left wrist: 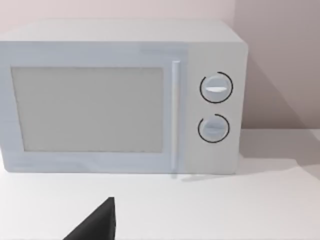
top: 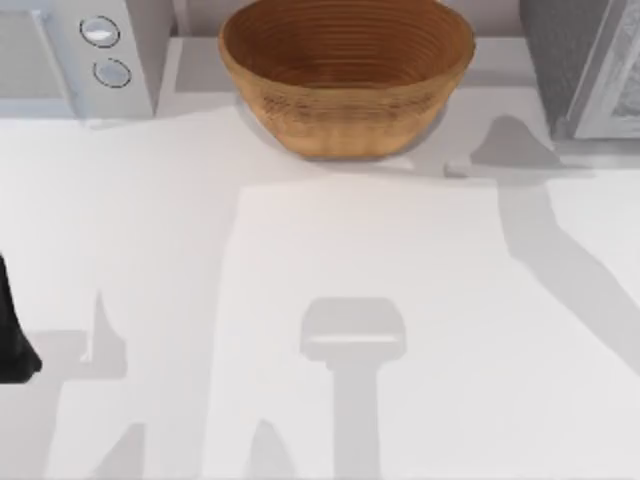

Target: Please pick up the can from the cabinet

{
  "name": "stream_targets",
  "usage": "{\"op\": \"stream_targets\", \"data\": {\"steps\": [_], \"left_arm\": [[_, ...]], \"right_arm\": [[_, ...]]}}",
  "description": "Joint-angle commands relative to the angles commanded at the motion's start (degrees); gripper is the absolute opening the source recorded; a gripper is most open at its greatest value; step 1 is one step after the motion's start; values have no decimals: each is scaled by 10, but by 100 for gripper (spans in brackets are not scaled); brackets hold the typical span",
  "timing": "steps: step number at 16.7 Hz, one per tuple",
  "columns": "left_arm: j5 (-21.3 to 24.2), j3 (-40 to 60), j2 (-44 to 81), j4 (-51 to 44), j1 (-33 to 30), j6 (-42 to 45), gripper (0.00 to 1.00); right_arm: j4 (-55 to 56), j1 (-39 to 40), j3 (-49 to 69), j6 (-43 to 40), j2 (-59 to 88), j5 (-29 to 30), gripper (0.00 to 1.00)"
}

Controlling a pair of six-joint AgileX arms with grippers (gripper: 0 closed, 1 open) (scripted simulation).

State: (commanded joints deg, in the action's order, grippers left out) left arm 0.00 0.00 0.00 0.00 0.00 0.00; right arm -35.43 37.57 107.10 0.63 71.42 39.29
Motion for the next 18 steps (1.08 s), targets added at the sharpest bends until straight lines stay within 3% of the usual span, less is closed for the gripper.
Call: {"op": "stream_targets", "data": {"steps": [7,18], "left_arm": [[0,0,0,0,0,0,100],[0,0,0,0,0,0,100]], "right_arm": [[45,-54,-164,-4,-97,-57,0],[238,-254,-741,-5,-480,-261,0]]}}
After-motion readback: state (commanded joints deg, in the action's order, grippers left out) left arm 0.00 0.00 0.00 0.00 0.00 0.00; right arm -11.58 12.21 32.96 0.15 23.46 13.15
